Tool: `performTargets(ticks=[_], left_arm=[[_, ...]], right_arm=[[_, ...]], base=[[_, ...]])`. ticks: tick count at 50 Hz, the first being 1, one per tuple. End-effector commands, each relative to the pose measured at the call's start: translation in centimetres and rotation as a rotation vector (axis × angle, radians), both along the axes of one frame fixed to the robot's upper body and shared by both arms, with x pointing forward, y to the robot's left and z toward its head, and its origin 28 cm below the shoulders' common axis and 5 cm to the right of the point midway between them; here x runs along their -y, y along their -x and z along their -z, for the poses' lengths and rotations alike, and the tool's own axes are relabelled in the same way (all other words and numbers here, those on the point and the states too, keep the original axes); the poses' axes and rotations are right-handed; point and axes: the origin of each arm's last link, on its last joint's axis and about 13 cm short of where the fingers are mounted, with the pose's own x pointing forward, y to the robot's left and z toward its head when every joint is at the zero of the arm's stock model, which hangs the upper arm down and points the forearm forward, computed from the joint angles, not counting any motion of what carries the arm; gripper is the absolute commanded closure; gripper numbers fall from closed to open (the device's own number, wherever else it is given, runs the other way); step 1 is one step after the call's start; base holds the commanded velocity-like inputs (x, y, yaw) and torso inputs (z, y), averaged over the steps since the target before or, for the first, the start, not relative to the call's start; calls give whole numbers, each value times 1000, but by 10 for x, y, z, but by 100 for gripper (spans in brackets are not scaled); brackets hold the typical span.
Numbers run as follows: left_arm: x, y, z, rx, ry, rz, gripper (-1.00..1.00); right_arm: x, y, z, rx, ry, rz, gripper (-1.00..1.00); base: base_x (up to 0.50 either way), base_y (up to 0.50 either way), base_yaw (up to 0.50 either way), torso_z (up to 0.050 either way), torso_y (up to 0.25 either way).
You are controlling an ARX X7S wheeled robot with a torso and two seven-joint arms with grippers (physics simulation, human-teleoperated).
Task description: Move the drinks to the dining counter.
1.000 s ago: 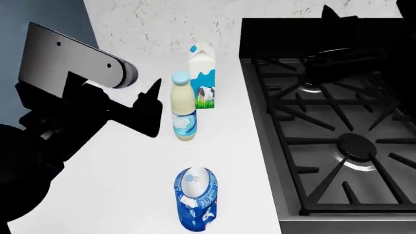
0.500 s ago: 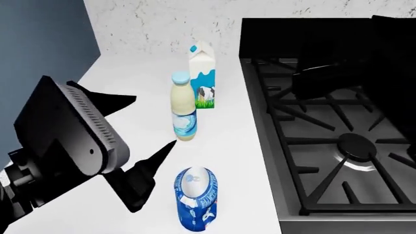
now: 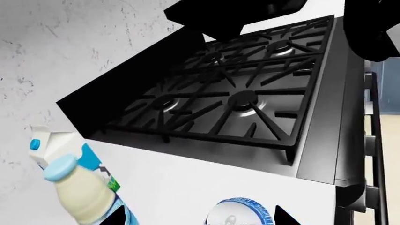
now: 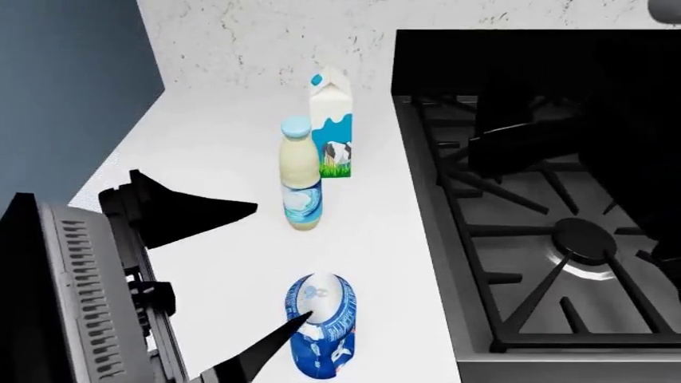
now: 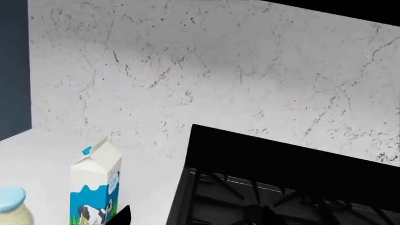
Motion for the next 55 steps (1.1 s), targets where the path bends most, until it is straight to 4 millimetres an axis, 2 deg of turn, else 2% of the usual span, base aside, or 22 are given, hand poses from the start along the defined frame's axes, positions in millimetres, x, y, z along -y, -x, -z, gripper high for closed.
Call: performTargets(ticks=[1, 15, 31, 55], left_arm=[[4, 6, 3, -6, -30, 79, -100], [3, 3, 9, -26, -40, 66, -100], [7, -10, 32, -93, -41, 97, -100], [6, -16, 45, -131, -50, 93, -100]], right_arm=[[1, 0, 1, -8, 9, 6, -100], [0, 1, 2, -8, 16, 1, -100], [-2, 0, 2, -20, 28, -17, -100], [-4, -5, 5, -34, 35, -35, -100]], base=[[0, 0, 0, 0, 0], [0, 0, 0, 0, 0], [0, 0, 0, 0, 0], [0, 0, 0, 0, 0]])
